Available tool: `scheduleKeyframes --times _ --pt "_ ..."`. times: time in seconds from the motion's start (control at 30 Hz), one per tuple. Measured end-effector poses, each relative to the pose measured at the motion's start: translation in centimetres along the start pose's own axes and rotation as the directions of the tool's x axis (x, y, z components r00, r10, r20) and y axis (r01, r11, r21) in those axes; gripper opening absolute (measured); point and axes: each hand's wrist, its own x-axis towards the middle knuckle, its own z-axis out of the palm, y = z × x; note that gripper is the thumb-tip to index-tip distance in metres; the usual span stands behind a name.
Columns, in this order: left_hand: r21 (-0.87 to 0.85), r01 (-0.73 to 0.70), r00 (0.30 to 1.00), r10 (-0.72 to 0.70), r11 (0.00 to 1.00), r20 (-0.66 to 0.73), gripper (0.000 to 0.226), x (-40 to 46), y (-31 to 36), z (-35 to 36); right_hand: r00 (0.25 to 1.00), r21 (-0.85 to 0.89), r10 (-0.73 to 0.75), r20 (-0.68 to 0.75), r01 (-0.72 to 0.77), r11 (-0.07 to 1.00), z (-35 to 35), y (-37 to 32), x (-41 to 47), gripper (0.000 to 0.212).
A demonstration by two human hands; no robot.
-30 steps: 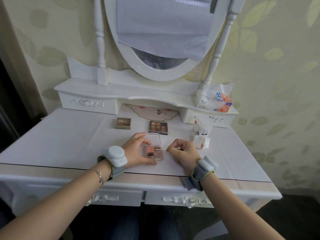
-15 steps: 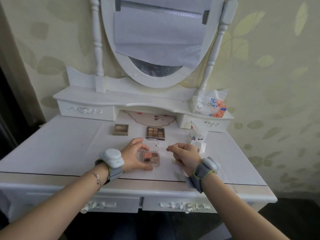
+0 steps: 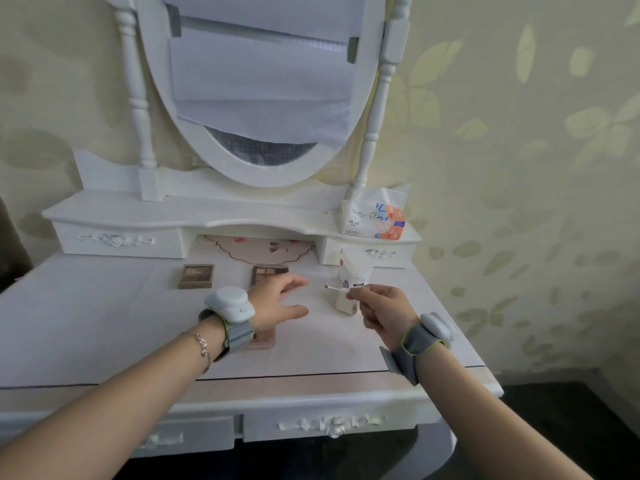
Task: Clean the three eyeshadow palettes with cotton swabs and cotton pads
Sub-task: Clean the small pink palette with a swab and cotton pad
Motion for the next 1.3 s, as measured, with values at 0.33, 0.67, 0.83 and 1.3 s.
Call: scheduleKeyframes --times 0.33,0.67,0.83,1.3 --pt "0.099 -0.036 0.999 0.033 0.994 0.033 0.072 3.7 4.0 3.2 0.973 -0.296 -0.095 -0.209 0.030 0.955 -2.9 0.3 0.7 0.019" --pt "0.194 0.025 1.000 -0.023 0.981 -0.014 0.036 6.1 3.5 4.9 0.966 -0.484 -0.156 -0.208 0.037 0.874 -3.2 1.5 2.1 0.021" --pt "0.188 0.074 0.996 -0.064 0.979 -0.059 0.023 6.6 2.9 5.7 0.966 -0.553 -0.178 -0.185 0.048 0.832 -3.4 2.3 2.8 0.020" --pt "0.262 0.154 0.988 -0.143 0.953 -0.061 0.016 6.6 3.5 5.4 0.971 -0.833 -0.231 0.053 0.171 0.526 -3.2 2.1 2.7 0.034"
